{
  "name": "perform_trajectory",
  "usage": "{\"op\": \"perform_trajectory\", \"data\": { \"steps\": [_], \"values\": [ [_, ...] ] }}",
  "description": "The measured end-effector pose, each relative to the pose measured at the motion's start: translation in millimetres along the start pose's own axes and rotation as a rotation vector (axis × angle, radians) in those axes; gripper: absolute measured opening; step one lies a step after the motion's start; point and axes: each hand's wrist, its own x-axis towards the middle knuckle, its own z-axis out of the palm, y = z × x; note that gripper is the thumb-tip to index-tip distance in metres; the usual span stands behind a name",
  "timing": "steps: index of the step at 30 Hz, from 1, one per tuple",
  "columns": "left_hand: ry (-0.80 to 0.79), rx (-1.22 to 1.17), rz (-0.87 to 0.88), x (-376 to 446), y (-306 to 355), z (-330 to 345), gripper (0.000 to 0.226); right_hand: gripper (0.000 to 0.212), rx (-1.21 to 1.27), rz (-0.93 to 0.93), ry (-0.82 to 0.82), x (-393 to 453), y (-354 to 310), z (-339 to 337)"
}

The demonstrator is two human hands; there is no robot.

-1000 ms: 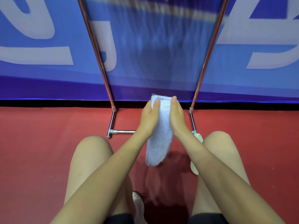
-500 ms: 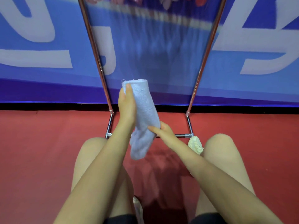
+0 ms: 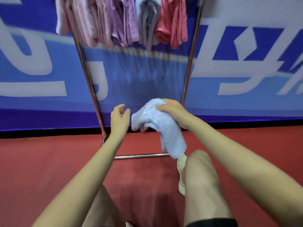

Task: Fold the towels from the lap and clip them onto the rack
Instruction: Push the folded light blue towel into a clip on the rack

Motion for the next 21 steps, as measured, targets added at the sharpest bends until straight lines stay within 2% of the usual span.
{"op": "perform_trajectory", "data": {
  "steps": [3,5,7,9,10,12,14,16,17,19,20,21],
  "values": [
    [-0.240,-0.002,0.236,-2.7,74.7,25.0,0.035,0.014,-0.207,-0.047,-0.071,6.6,-55.1,-34.7],
    [-0.429,-0.021,0.274,-2.6,125.1,41.7,0.032,0.027,-0.319,-0.087,-0.075,10.1,-86.3,-60.5],
    [-0.582,-0.004,0.264,3.8,161.8,55.6,0.020,0.029,-0.372,-0.129,-0.044,11.2,-114.2,-88.8],
    [-0.684,0.134,0.328,16.3,189.7,73.8,0.019,0.028,-0.431,-0.161,0.006,12.0,-137.6,-118.5],
    [-0.708,0.227,0.370,23.4,200.6,83.0,0.019,0.027,-0.466,-0.169,0.030,13.5,-146.5,-133.8],
    [-0.641,0.251,0.434,39.0,221.3,100.0,0.021,0.020,-0.542,-0.176,0.062,17.0,-160.2,-160.0],
    [-0.583,0.090,0.430,48.6,239.2,112.6,0.024,0.020,-0.642,-0.146,0.073,25.6,-166.9,-184.1],
    [-0.538,-0.010,0.432,57.1,253.2,123.2,0.020,0.036,-0.728,-0.068,0.083,37.5,-171.2,-206.0],
    [-0.541,0.002,0.488,60.3,259.6,129.0,0.018,0.041,-0.739,-0.036,0.099,43.8,-173.6,-215.8],
    [-0.507,0.117,0.695,69.7,275.4,142.6,0.019,0.038,-0.682,-0.035,0.147,56.0,-182.3,-230.7],
    [-0.543,0.185,0.629,76.0,284.8,151.5,0.017,0.034,-0.627,-0.060,0.177,62.4,-187.5,-236.0],
    [-0.550,0.260,0.635,84.2,289.7,159.9,0.020,0.028,-0.578,-0.096,0.208,69.8,-194.0,-240.6]
  ]
}}
